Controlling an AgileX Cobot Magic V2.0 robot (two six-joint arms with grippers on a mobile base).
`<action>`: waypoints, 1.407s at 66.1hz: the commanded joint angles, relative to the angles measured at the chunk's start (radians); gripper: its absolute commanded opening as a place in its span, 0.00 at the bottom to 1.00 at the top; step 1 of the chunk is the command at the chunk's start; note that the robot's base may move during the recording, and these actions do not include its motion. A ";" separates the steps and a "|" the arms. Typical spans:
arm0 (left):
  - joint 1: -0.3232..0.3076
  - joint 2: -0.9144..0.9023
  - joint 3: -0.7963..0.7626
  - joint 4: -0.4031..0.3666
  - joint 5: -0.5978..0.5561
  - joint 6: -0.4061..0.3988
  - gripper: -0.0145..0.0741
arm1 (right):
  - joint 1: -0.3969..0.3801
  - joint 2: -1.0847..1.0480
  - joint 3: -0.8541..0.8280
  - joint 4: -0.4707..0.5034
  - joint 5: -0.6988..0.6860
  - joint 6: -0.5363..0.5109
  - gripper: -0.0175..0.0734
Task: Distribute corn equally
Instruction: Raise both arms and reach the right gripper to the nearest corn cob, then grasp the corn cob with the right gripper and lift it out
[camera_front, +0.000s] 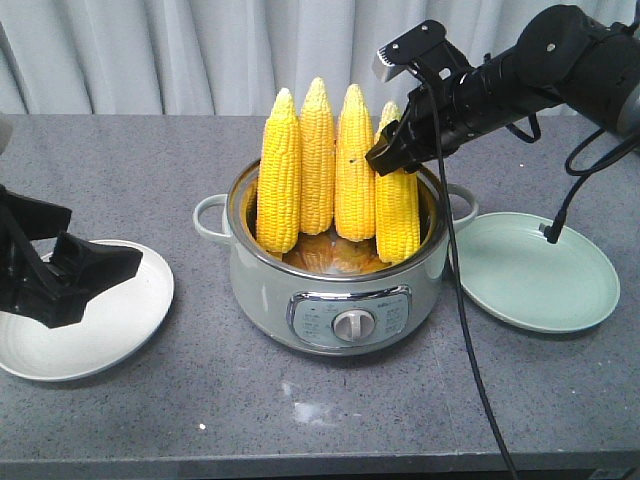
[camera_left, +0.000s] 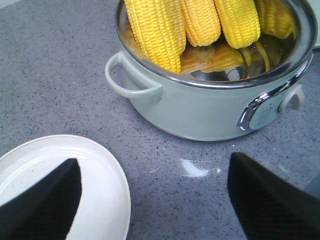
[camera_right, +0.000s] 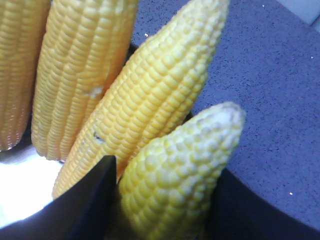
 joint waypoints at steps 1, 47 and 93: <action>-0.005 -0.010 -0.033 -0.020 -0.059 0.001 0.82 | -0.003 -0.080 -0.036 0.026 -0.032 -0.010 0.43; -0.004 -0.010 -0.033 -0.019 -0.054 0.001 0.82 | -0.006 -0.400 -0.036 -0.256 0.033 0.313 0.44; -0.004 -0.010 -0.033 -0.019 -0.053 0.001 0.82 | -0.147 -0.444 0.035 -0.656 0.189 0.787 0.44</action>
